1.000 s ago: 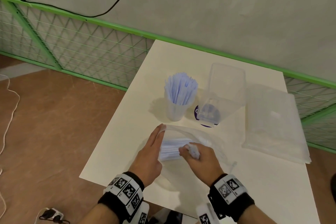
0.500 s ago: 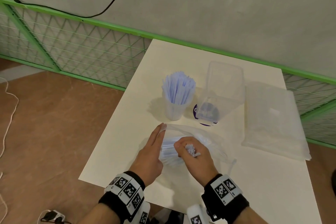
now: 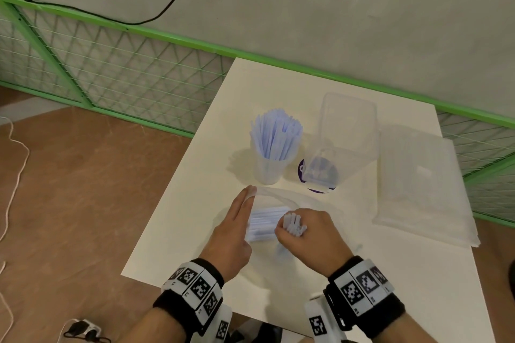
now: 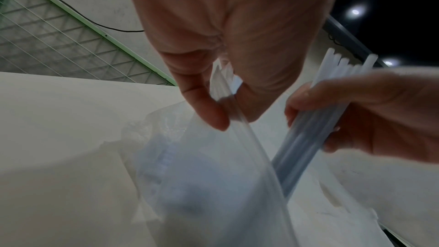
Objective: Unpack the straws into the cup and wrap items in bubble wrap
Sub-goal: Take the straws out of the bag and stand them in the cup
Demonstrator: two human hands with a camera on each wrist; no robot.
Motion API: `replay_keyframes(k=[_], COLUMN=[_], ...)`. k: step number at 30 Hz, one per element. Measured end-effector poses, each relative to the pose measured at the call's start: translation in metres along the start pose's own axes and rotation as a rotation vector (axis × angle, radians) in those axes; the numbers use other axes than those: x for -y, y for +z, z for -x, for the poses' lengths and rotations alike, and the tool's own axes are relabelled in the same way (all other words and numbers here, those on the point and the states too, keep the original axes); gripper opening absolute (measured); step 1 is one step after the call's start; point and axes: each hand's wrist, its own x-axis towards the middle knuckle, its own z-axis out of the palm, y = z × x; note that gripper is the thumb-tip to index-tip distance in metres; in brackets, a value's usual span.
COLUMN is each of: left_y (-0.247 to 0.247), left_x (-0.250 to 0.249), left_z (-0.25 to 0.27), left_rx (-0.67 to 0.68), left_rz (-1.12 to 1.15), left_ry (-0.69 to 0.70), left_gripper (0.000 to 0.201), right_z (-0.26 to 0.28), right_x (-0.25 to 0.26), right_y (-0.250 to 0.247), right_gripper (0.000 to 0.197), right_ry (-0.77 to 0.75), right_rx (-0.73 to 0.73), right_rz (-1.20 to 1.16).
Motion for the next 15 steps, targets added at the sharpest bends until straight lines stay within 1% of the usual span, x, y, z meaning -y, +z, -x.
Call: replay_keyframes(k=[3, 6, 8, 10, 13, 15], left_y=[0.0, 0.0, -0.002, -0.003, -0.003, -0.002], left_x=[-0.001, 0.0, 0.001, 0.002, 0.003, 0.004], left_z=[0.0, 0.0, 0.001, 0.001, 0.001, 0.001], left_rx=[0.001, -0.01, -0.01, -0.008, 0.001, 0.009], left_rz=[-0.004, -0.012, -0.008, -0.006, -0.011, -0.017], left_ry=[-0.001, -0.002, -0.005, -0.001, 0.005, -0.001], left_gripper=[0.106, 0.106, 0.107, 0.106, 0.105, 0.104], right_z=[0.002, 0.0, -0.006, -0.016, -0.04, -0.057], right_x=[-0.009, -0.003, 0.012, 0.031, 0.055, 0.067], right_y=[0.01, -0.004, -0.029, -0.064, -0.114, -0.134], right_gripper=[0.033, 0.029, 0.016, 0.005, 0.004, 0.003], right_ry=[0.059, 0.051, 0.027, -0.006, -0.087, -0.125], right_rx=[0.071, 0.103, 0.065, -0.007, -0.1, -0.127], right_rz=[-0.07, -0.05, -0.09, -0.192, -0.324, -0.401])
